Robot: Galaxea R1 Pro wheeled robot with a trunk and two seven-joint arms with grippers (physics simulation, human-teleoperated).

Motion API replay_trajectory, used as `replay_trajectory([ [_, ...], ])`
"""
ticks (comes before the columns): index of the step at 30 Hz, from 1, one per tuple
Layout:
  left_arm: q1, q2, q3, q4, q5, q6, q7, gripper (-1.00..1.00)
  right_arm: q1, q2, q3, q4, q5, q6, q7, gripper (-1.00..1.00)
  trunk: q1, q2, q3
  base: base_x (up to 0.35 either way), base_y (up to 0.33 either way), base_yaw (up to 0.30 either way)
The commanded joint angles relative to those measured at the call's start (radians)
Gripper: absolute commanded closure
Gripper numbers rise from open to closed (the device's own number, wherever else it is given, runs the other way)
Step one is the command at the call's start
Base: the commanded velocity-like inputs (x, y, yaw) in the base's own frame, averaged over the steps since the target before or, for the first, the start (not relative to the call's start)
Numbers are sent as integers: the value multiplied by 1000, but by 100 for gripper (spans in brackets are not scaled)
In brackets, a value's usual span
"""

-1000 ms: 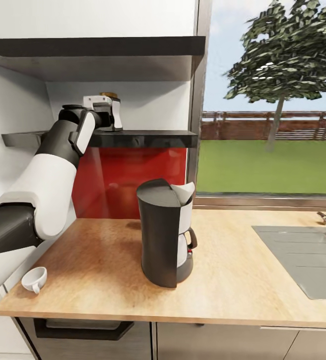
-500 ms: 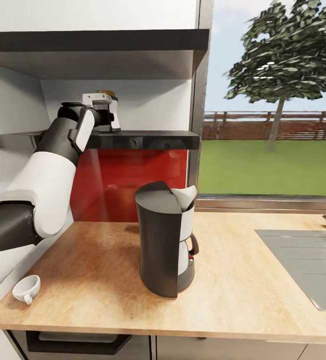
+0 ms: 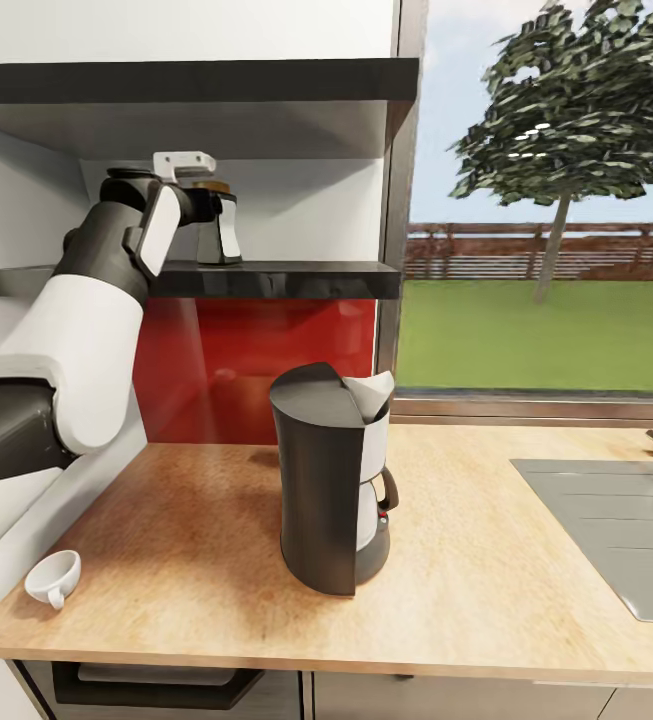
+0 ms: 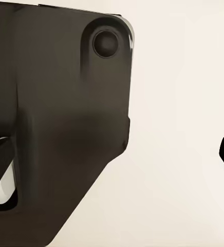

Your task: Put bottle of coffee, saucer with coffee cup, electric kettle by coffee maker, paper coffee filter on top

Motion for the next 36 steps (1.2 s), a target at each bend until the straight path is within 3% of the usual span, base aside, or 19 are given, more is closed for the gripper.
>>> replay_trajectory([
  [1, 1, -1, 3, -4, -1, 4, 2, -100, 1, 0, 8, -1, -8, -1, -3, -100, 0, 0, 0, 0, 0, 0],
  [23, 11, 1, 2, -12, -2, 1, 5, -100, 1, -2, 5, -5, -8, -1, -5, -100, 0, 0, 0, 47, 0, 0],
  [25, 23, -11, -10, -24, -7, 13, -7, -100, -3, 10, 9, -16, -7, -11, -2, -100, 0, 0, 0, 0, 0, 0],
  [28, 40, -5, -1, -40, -11, 30, -1, -100, -3, 27, 9, -33, -7, -12, -2, -100, 0, 0, 0, 0, 0, 0],
  [36, -6, 4, 7, 5, -20, 74, 20, -100, -7, 61, 6, -78, -5, -14, -4, -100, 0, 0, 0, 0, 0, 0],
])
